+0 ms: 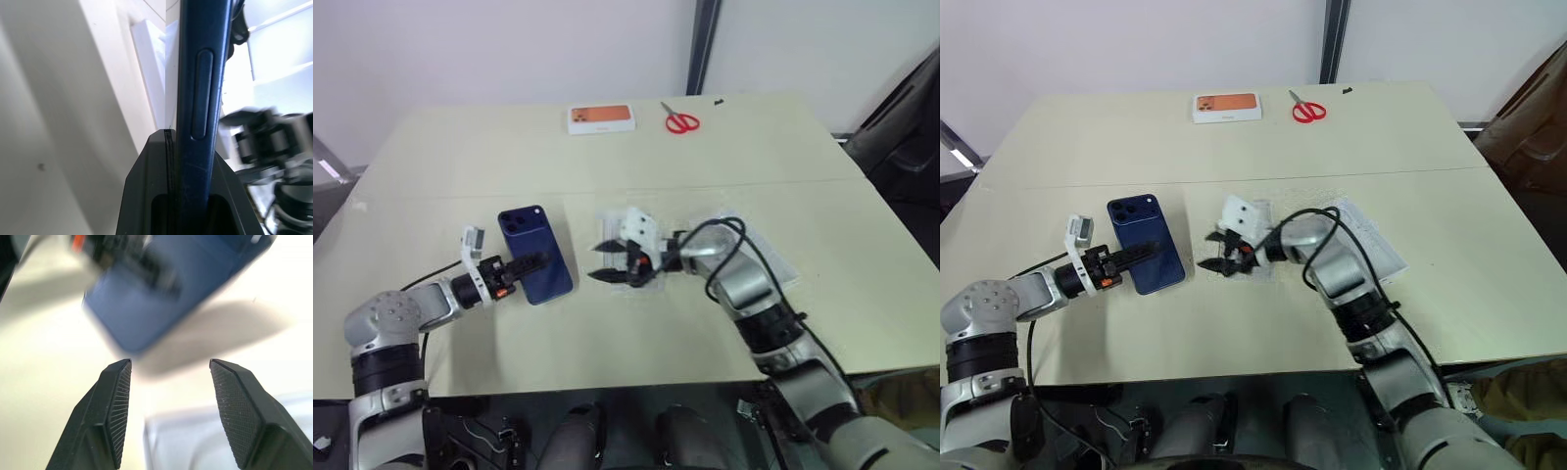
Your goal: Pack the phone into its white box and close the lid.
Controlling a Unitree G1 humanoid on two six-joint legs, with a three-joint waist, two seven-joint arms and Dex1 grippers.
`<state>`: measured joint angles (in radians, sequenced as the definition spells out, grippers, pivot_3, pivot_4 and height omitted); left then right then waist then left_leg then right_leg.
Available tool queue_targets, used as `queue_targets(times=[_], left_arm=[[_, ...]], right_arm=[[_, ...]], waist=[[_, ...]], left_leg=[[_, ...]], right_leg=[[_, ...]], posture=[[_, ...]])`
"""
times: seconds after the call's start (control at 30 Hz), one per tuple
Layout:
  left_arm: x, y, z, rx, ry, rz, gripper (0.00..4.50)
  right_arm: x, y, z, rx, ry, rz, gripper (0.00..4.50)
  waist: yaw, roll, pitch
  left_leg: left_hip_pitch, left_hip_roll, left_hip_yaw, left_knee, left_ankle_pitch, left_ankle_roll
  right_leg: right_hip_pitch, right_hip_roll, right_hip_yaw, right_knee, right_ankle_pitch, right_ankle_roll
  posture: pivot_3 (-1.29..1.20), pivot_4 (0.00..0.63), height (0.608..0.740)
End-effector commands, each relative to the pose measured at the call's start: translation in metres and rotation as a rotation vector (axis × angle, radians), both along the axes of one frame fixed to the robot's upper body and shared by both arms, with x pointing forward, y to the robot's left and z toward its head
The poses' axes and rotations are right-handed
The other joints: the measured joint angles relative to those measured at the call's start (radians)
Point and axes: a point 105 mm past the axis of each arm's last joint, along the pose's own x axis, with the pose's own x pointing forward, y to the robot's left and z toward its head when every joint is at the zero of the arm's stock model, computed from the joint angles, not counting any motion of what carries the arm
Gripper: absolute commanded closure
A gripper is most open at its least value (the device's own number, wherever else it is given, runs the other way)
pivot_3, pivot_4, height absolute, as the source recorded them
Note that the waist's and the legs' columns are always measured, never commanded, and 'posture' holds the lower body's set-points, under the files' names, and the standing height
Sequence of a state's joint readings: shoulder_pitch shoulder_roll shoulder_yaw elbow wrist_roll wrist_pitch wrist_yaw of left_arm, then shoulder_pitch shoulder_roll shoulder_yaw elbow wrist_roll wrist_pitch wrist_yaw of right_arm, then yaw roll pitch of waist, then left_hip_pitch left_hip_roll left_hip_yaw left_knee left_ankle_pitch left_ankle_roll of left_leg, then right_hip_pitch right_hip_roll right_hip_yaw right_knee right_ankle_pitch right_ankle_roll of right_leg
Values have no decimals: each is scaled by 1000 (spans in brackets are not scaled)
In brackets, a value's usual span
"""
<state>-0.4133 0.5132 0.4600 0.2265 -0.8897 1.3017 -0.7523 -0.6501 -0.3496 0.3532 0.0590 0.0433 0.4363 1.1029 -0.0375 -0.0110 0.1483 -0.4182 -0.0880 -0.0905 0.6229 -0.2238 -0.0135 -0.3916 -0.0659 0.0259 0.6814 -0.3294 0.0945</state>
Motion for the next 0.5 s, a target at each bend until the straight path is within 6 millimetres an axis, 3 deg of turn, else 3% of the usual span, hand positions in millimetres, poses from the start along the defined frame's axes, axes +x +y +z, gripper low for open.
queue_targets(times=[0.03,0.33,0.43,0.5], left_arm=[[5,0,24,-41,-77,-5,4500],[8,-10,22,-31,-82,-11,4500],[8,-11,21,-22,-84,-9,4500],[8,-12,21,-24,-85,-11,4500]], right_arm=[[-13,-7,-3,-56,-58,92,1723],[-2,-26,-21,-124,-71,48,1723],[-2,-28,-28,-145,-70,45,2551],[-4,-27,-28,-133,-50,52,3492]], waist=[[-1,0,0],[-3,-1,1],[-2,-1,1],[0,-1,1]], left_leg=[[-1,0,0,0,0,0],[-3,0,0,1,3,-4],[-3,0,0,1,3,-5],[-3,0,0,2,3,-5]], right_leg=[[1,0,0,0,0,0],[0,0,0,0,0,0],[1,0,0,0,0,0],[1,0,0,0,0,0]], posture=[[0,150,734],[0,150,734],[0,150,734],[0,150,734]])
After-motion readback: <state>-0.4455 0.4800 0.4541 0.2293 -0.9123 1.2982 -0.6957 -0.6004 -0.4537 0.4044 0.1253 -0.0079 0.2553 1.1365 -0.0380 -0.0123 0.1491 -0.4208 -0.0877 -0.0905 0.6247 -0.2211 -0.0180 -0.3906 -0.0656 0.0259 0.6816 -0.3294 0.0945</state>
